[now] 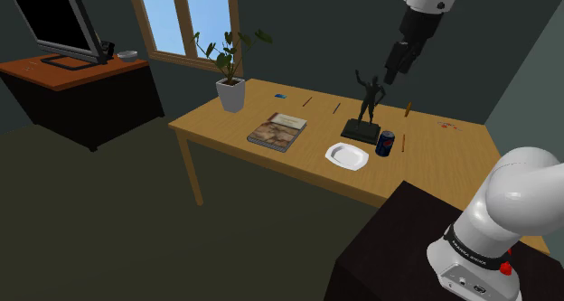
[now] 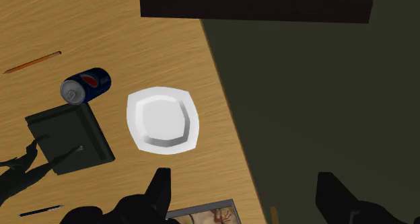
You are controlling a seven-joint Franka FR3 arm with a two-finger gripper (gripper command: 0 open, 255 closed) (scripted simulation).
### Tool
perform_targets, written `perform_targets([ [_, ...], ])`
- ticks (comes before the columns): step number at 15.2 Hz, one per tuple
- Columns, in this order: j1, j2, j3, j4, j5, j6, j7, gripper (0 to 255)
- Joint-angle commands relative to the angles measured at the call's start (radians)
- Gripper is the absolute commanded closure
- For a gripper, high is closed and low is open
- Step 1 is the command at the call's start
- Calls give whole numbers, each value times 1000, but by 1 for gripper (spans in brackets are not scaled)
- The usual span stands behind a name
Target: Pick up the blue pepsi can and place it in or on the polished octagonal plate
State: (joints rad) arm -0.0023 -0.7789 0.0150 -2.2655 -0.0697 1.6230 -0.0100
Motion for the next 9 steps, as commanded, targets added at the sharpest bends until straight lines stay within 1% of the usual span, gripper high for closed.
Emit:
perform_targets([
  [1, 0, 0, 0, 0, 0, 0, 0, 0],
  [9, -38, 45, -143, -151, -72, 181, -143, 0],
])
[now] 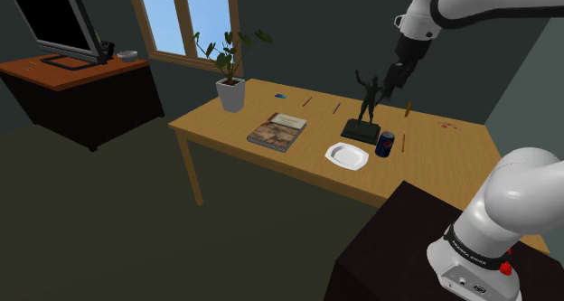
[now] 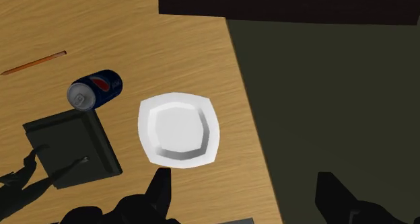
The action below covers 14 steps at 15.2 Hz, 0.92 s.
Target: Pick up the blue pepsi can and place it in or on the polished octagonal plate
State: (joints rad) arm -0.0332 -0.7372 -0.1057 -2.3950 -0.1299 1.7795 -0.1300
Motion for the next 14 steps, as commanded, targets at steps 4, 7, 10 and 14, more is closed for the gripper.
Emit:
perform_targets([
  [4, -28, 60, -96, -69, -46, 123, -94, 0],
  [7, -41, 118, -154, -92, -67, 199, -149, 0],
  [10, -52, 190, -212, -102, -83, 277, -206, 0],
  [14, -58, 305, -291, -98, -87, 381, -287, 0],
])
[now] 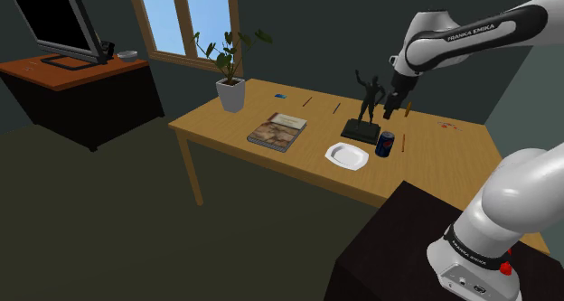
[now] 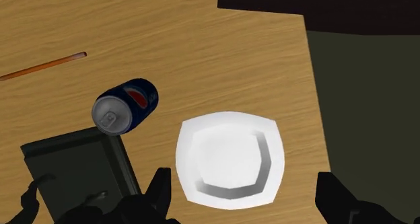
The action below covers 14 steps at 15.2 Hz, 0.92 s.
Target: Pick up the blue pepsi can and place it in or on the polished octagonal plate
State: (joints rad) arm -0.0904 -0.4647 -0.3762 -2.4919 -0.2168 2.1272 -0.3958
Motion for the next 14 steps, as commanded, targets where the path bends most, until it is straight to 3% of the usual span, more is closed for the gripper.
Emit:
perform_targets([
  [1, -1, 65, -40, 3, 3, 59, -43, 0],
  [7, 10, 284, -155, 55, 73, 205, -203, 0],
  [14, -13, 590, -218, 176, 301, 325, -466, 0],
])
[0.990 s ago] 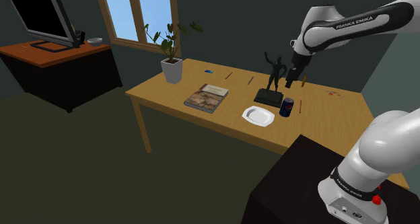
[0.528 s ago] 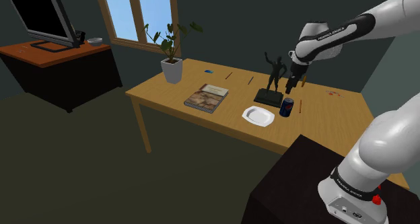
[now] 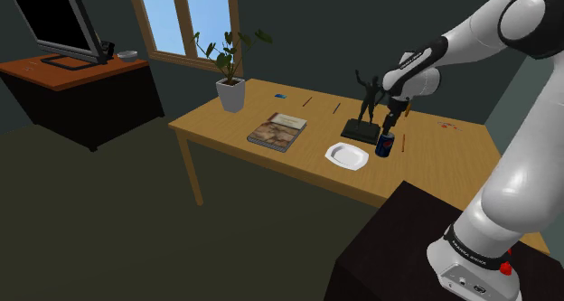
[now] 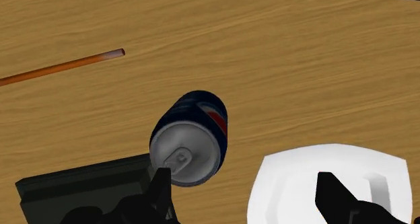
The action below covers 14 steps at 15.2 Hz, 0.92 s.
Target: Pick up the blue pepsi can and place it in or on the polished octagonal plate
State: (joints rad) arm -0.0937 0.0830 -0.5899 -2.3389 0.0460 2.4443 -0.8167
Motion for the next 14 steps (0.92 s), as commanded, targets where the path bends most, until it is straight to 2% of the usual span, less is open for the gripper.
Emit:
perform_targets([
  [1, -25, 88, 1, 46, 76, 18, -84, 0],
  [3, -63, 176, 19, 96, 146, 33, -156, 0],
  [11, -113, 285, 75, 108, 241, 114, -226, 0],
  [14, -114, 285, 76, 108, 241, 114, -226, 0],
])
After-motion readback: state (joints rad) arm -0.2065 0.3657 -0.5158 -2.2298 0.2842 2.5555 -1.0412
